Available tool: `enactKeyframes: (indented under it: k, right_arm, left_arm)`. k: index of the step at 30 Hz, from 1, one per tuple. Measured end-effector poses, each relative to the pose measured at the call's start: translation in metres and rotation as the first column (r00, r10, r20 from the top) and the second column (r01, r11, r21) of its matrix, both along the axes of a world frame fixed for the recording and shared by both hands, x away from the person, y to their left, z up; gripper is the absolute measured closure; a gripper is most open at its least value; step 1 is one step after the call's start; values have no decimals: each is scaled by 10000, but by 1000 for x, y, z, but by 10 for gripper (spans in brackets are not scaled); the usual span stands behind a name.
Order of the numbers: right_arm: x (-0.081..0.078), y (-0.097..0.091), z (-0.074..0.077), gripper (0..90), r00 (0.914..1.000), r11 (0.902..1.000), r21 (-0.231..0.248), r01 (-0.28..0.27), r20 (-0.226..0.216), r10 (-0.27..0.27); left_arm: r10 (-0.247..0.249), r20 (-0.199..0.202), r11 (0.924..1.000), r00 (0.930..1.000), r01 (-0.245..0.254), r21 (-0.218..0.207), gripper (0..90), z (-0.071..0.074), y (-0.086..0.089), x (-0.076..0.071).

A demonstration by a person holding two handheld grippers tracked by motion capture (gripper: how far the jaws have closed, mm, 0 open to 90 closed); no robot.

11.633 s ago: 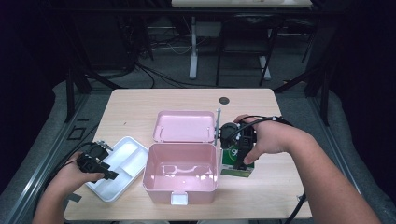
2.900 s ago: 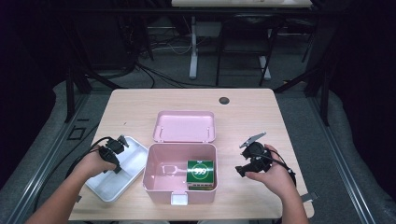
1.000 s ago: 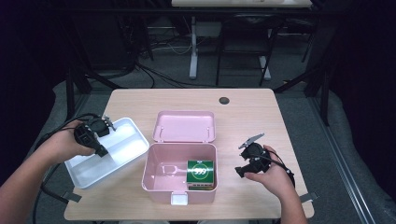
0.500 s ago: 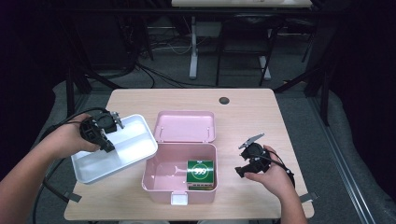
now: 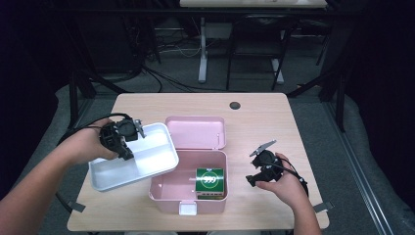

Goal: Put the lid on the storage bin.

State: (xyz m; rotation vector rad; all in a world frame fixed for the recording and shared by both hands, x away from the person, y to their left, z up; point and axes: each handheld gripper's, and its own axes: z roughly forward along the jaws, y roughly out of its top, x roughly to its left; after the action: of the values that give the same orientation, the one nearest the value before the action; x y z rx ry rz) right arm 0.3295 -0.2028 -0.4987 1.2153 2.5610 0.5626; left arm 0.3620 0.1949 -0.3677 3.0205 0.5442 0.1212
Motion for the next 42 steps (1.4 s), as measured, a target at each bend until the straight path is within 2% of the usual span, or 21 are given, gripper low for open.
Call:
enactKeyframes:
  k: [2, 3, 8, 9, 11, 18, 20, 23, 24, 29, 31, 34, 38, 41, 42]
  right_arm:
    - [0, 0, -1, 266, 10000, 10000, 33, 11, 20, -11]
    - [0, 0, 1, 266, 9999, 9999, -103, 5, -133, -7]
    - [0, -1, -1, 266, 10000, 10000, 34, 61, -30, -61]
    - [0, -1, 0, 266, 9999, 10000, -11, 31, -144, -31]
    - [0, -1, -1, 266, 10000, 10000, 67, 53, -11, -53]
    - [0, -1, -2, 266, 10000, 10000, 54, 34, -41, -34]
    - [0, -1, -1, 266, 9999, 10000, -17, 42, -145, -42]
    - [0, -2, 0, 266, 9999, 10000, -49, 37, -135, -37]
    - [1, -2, -1, 266, 10000, 10000, 55, 32, -10, -32]
    - [1, -3, 0, 266, 9999, 10000, -50, 24, -143, -24]
    - [1, -3, -1, 266, 10000, 10000, 88, 37, 6, -37]
    - [1, -3, -2, 266, 10000, 9999, 98, 51, -4, -51]
    - [1, -2, -3, 266, 10000, 10000, 44, 48, -64, -48]
    - [1, -2, -3, 266, 10000, 10000, 36, 30, -61, -30]
    - [1, -2, -3, 266, 10000, 10000, 28, 29, -52, -28]
  left_arm:
    - [-290, -43, 9996, 9996, 290, 31, 889, 0, -9, -1]
    - [-376, -41, 9993, 9993, 376, 16, 889, -1, -13, -1]
    - [-984, -85, 9951, 9951, 985, 79, 889, -1, -37, -2]
    - [-1066, -40, 9943, 9943, 1067, 74, 889, -2, -41, -3]
    - [-1244, -49, 9922, 9922, 1244, 4, 889, -3, -50, -4]
    - [-2046, -100, 9787, 9788, 2044, -204, 890, -5, -84, -10]
    - [-2314, -73, 9726, 9728, 2312, -248, 889, -7, -97, -12]
    - [-2443, -84, 9690, 9697, 2438, -400, 890, -9, -103, -13]
    - [-2638, -89, 9639, 9645, 2633, -390, 889, -12, -111, -15]
    - [-2822, -20, 9583, 9594, 2818, -465, 889, -18, -122, -17]
    - [-2929, -123, 9552, 9561, 2920, -482, 890, -21, -126, -16]
    - [-3123, -250, 9496, 9497, 3113, -381, 890, -28, -132, -17]
    - [-3276, -344, 9443, 9442, 3260, -445, 889, -32, -135, -18]
    - [-3392, -385, 9407, 9399, 3383, -261, 889, -37, -138, -18]
    - [-3375, -372, 9413, 9406, 3370, -206, 889, -39, -139, -18]
